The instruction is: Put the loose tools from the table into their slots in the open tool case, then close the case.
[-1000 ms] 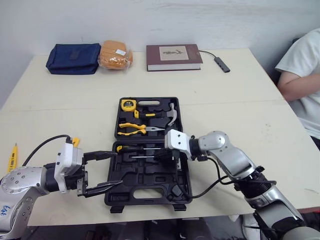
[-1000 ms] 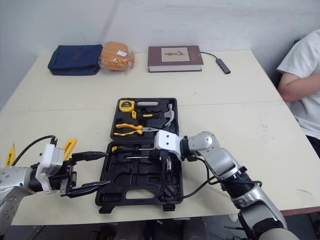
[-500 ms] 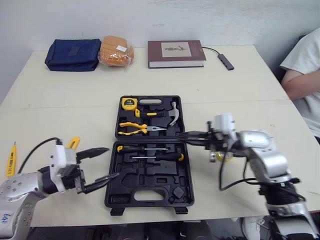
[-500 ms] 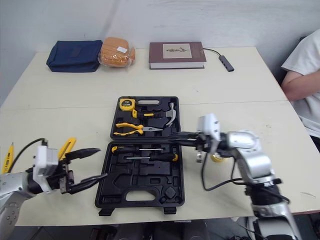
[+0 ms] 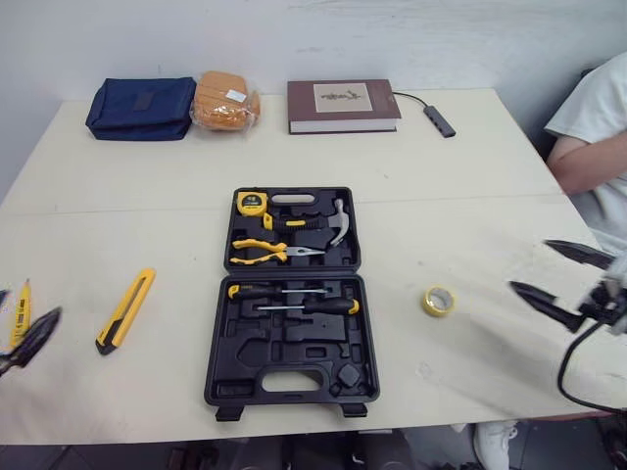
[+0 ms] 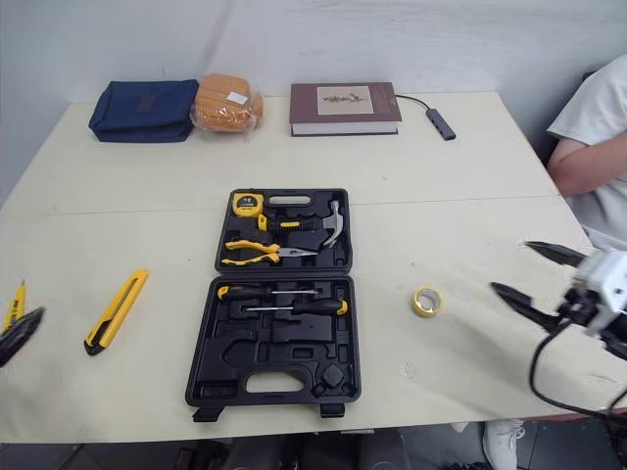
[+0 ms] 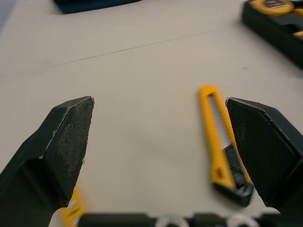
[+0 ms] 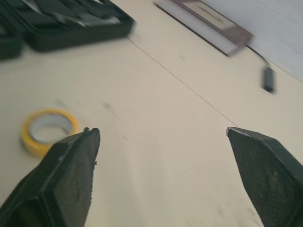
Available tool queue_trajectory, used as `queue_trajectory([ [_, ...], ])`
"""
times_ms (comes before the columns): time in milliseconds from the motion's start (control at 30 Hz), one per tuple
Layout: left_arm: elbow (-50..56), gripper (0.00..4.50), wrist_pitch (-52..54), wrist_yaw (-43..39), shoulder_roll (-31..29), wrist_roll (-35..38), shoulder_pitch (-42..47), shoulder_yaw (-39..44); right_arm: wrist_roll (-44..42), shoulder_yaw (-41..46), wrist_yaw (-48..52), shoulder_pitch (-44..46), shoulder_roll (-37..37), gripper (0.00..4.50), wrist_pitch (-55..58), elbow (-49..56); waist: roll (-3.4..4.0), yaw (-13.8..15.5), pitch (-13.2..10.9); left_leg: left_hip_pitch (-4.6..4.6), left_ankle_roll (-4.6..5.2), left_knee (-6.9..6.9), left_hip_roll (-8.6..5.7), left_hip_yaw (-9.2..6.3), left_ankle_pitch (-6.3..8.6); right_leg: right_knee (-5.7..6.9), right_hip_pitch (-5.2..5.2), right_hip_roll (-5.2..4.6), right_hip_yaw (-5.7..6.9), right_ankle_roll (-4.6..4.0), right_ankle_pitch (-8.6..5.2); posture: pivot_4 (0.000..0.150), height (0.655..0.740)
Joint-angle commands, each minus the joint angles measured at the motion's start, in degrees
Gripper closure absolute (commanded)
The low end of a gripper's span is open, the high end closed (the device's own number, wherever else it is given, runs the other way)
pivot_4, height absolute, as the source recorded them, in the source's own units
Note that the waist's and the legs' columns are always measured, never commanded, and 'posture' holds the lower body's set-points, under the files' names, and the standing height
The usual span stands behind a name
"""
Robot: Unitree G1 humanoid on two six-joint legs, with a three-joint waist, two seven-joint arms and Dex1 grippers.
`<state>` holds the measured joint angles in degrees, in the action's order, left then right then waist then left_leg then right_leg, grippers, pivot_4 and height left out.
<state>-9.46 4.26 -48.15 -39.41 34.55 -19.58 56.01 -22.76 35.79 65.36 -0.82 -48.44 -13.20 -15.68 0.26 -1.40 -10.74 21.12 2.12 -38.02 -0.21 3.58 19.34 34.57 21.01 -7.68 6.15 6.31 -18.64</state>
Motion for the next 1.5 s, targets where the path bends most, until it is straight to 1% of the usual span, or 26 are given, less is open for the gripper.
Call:
queue_trajectory([
  [33,-5.61,0.0,-2.74,4.36,-0.86,-0.42,-1.57,6.44,1.46,6.58,-4.62,-1.17,-1.75,0.04,-8.24,-9.69,0.0,-0.05,0.0,0.0,-0.13,0.0,0.0,0.0,0.08,0.0,0.02,-0.02,-0.01,0.0,0.0,0.15,0.74],
  [133,-9.12,0.0,-1.93,8.84,-1.69,0.22,-2.49,10.19,3.01,10.21,-9.41,-4.21,-2.83,0.04,-12.7,-18.97,-0.01,0.04,-0.01,0.02,-0.22,0.05,0.0,0.0,0.13,-0.04,0.07,-0.05,-0.02,-0.01,0.0,0.15,0.74],
  [200,-14.4,0.0,-1.97,12.98,-2.35,-0.12,-4.42,13.67,4.42,12.74,-15.08,-7.86,-3.63,0.04,-15.62,-26.54,-0.01,0.12,-0.01,0.03,-0.24,0.07,0.0,0.0,0.15,-0.06,0.1,-0.09,-0.02,-0.01,-0.01,0.15,0.74],
  [300,-17.49,0.0,-2.28,16.42,-2.8,-0.71,-5.92,15.09,4.43,14.1,-19.9,-10.35,-4.34,0.04,-17.78,-33.21,0.02,-0.15,0.0,0.01,-0.26,0.19,0.0,0.02,0.2,-0.15,0.11,-0.1,-0.05,-0.03,-0.02,0.15,0.74],
  [467,-16.22,0.0,-2.04,16.73,-2.44,0.7,-5.89,14.52,3.36,13.53,-22.57,-11.33,-4.77,0.04,-19.76,-37.06,0.21,-0.35,0.12,-0.15,-0.21,0.2,0.0,0.07,0.22,-0.07,0.07,-0.15,-0.15,-0.09,0.02,0.15,0.74],
  [567,-15.52,0.0,0.53,22.02,-2.26,1.15,-3.77,14.68,4.35,11.46,-23.09,-10.71,-4.13,0.04,-20.85,-37.91,0.25,-0.39,0.14,-0.17,-0.16,0.24,0.02,0.07,0.25,-0.03,0.1,-0.15,-0.19,-0.12,0.02,0.15,0.74],
  [633,-15.19,0.0,1.88,23.21,-2.22,1.24,-3.44,14.4,3.89,10.27,-22.65,-8.58,-3.52,0.04,-20.85,-36.75,0.31,-0.38,0.18,-0.16,-0.27,0.28,0.02,0.08,0.19,-0.02,0.14,-0.15,-0.19,-0.13,0.01,0.15,0.74],
  [733,-12.06,0.0,4.08,23.63,-1.53,2.01,-3.5,13.7,1.89,7.7,-20.24,-5.06,-1.87,0.04,-20.0,-31.42,0.3,-0.59,0.18,-0.13,-0.33,0.34,0.01,0.2,0.13,-0.01,0.23,-0.15,-0.22,-0.13,0.01,0.15,0.74],
  [900,-5.7,0.0,8.58,23.85,-0.81,3.47,-2.7,11.56,-2.35,4.06,-18.1,-0.83,1.22,0.04,-14.52,-19.33,0.29,-0.2,0.17,-0.12,-0.34,0.29,0.01,0.2,0.09,0.12,0.25,-0.15,-0.23,-0.12,0.01,0.15,0.74],
  [1000,1.78,0.0,19.23,25.65,-0.9,6.7,-2.21,7.37,-7.57,0.31,-15.87,1.24,3.17,0.04,-8.15,-5.29,0.33,0.12,0.16,-0.02,-0.36,0.28,0.0,0.17,0.04,0.19,0.33,-0.16,-0.22,-0.12,0.01,0.15,0.74],
  [1100,7.58,0.0,23.82,24.45,-1.69,8.58,-0.55,3.62,-12.8,-3.85,-14.69,2.33,3.08,0.04,1.07,8.33,0.33,0.4,0.16,-0.02,-0.36,0.25,0.0,0.15,-0.01,0.31,0.35,-0.16,-0.23,-0.12,0.01,0.15,0.74],
  [1200,6.98,0.0,25.73,24.47,-3.61,7.16,1.33,1.8,-14.2,-6.83,-15.26,3.45,3.09,0.04,6.64,16.34,0.23,0.65,0.18,0.0,-0.36,0.25,0.0,0.14,-0.05,0.34,0.39,-0.15,-0.21,-0.13,0.01,0.15,0.74],
  [1300,5.03,0.0,27.69,25.98,-6.11,4.93,4.18,-0.83,-14.89,-10.71,-15.67,5.8,3.81,0.04,10.65,23.48,0.2,0.82,0.17,0.03,-0.12,0.25,0.0,0.15,-0.17,0.31,0.4,-0.12,-0.2,-0.15,0.0,0.15,0.74],
  [1400,3.18,0.0,30.79,26.41,-8.27,3.29,6.96,-3.87,-16.14,-14.46,-14.68,7.91,5.03,0.04,13.48,29.06,0.2,0.94,0.17,0.03,-0.1,0.21,-0.02,0.17,-0.17,0.35,0.41,-0.12,-0.21,-0.15,0.0,0.15,0.74],
  [1500,-0.84,0.0,33.49,27.08,-10.56,0.9,10.42,-7.4,-17.47,-17.81,-12.41,9.01,5.29,0.04,15.8,33.33,0.18,1.17,0.16,0.06,-0.11,0.21,-0.01,0.16,-0.17,0.39,0.44,-0.1,-0.18,-0.15,0.0,0.15,0.74],
])
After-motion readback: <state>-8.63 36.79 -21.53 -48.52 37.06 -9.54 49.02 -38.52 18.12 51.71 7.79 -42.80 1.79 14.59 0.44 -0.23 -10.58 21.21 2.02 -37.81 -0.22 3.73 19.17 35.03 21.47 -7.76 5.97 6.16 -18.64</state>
